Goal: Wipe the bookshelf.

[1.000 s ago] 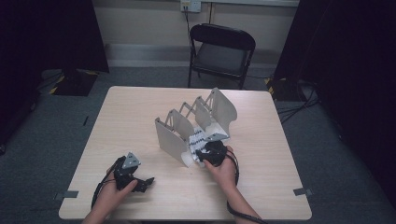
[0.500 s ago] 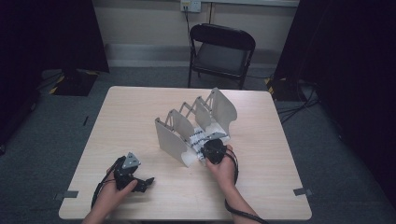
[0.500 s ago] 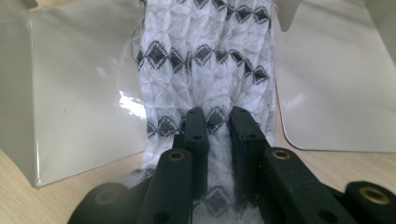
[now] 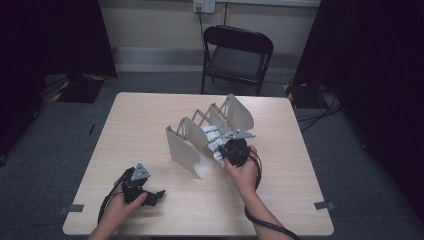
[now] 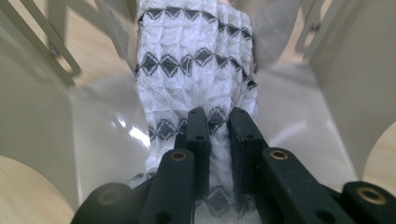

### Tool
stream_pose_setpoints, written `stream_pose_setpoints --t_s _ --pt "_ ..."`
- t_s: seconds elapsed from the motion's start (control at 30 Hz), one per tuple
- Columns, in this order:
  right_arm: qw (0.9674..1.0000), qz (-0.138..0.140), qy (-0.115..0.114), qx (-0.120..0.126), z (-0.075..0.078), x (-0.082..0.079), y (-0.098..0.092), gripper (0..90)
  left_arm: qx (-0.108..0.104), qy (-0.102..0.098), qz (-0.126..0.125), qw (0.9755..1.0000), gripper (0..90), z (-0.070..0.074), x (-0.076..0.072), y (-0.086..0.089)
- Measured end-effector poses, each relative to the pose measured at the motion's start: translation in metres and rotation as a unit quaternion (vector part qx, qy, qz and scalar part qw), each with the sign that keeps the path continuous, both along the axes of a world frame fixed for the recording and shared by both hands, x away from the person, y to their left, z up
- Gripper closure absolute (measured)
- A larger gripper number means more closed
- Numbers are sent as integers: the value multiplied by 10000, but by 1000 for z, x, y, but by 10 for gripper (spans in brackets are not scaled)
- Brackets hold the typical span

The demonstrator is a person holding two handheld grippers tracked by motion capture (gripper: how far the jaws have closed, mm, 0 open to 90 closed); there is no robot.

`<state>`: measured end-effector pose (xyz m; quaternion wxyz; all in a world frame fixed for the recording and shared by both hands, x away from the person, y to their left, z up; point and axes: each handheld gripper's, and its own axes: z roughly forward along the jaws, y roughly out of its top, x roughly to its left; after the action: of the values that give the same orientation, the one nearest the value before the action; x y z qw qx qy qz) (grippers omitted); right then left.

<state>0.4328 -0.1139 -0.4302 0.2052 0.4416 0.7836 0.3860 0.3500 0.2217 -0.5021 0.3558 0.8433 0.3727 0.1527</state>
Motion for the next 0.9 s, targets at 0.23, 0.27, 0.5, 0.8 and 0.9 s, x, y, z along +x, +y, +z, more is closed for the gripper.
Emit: stream_pose_setpoints --t_s 0.23,0.27,0.5,0.8,0.9 --pt "9977 -191 -638 108 46 7 -2 799 0 0 0 10000 0 0 0 0" --pt "9972 -223 -694 153 48 8 -3 799 1 0 0 10000 0 0 0 0" --pt "9987 -283 -417 -24 23 16 4 799 0 -1 0 10000 0 0 0 0" --pt "9988 -432 16 -223 -21 20 -2 797 -1 0 -2 10000 0 0 0 0" --pt "9989 -376 146 -221 -32 17 -4 792 0 1 -2 10000 0 0 0 0"
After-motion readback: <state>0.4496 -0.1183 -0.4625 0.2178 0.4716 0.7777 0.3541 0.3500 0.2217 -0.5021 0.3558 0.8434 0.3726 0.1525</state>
